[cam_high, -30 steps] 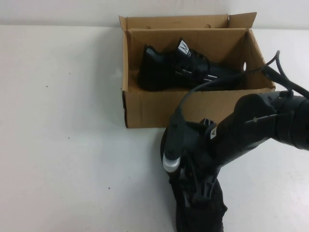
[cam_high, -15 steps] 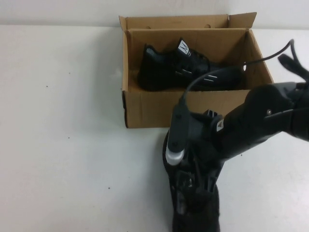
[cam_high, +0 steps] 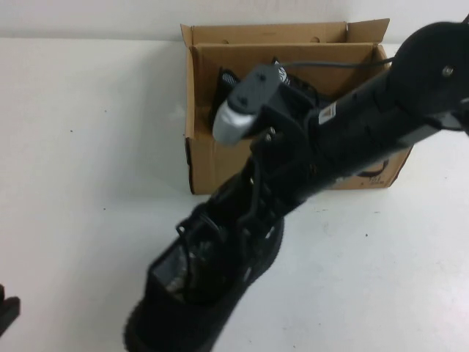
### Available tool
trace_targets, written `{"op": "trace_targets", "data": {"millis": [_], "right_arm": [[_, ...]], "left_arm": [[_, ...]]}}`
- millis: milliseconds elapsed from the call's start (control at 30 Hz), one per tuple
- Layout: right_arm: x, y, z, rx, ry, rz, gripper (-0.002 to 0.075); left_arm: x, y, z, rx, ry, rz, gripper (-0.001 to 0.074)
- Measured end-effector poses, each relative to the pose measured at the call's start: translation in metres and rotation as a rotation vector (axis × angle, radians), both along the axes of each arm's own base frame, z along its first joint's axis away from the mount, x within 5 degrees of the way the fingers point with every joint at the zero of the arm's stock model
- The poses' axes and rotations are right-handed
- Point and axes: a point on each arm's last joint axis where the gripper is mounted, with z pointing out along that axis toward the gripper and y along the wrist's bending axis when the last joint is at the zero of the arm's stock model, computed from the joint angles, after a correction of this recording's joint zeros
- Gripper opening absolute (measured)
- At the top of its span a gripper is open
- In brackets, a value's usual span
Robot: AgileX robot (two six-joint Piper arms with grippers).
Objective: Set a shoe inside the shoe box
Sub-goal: Pick up the shoe from the table, then hand over the shoe
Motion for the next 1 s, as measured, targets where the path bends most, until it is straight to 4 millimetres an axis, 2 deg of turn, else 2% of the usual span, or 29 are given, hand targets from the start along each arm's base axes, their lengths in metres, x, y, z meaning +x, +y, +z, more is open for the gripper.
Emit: {"op": "trace_targets", "data": {"millis": [67,267,333,467,733,1000], "right_arm": [[0.000,0.003,0.010,0.047,0.027,-0.030,0.0020],[0.003,0.007,0.032,0.137,0.120,-0.153,0.0020],[0.003,0.007,0.037,0.158,0.128,-0.160,0.0020],[0.003,0.009,0.043,0.186,0.133,-0.162,0.0019],[0.000,0.012,0.045,0.217,0.166,-0.158,0.0019],[-0.001,0.014,0.047,0.245,0.188,-0.159,0.0018]], "left_arm": [[0.000,-0.002,0.002,-0.024,-0.014,-0.019,0.0118],[0.000,-0.009,0.010,-0.165,-0.022,-0.067,0.0495],[0.004,-0.011,0.011,-0.186,-0.003,-0.081,0.0548],[0.021,-0.018,0.010,-0.190,0.054,-0.123,0.0585],[0.055,-0.028,0.002,-0.129,0.110,-0.221,0.0593],[0.072,-0.034,-0.004,-0.115,0.150,-0.270,0.0585]]}}
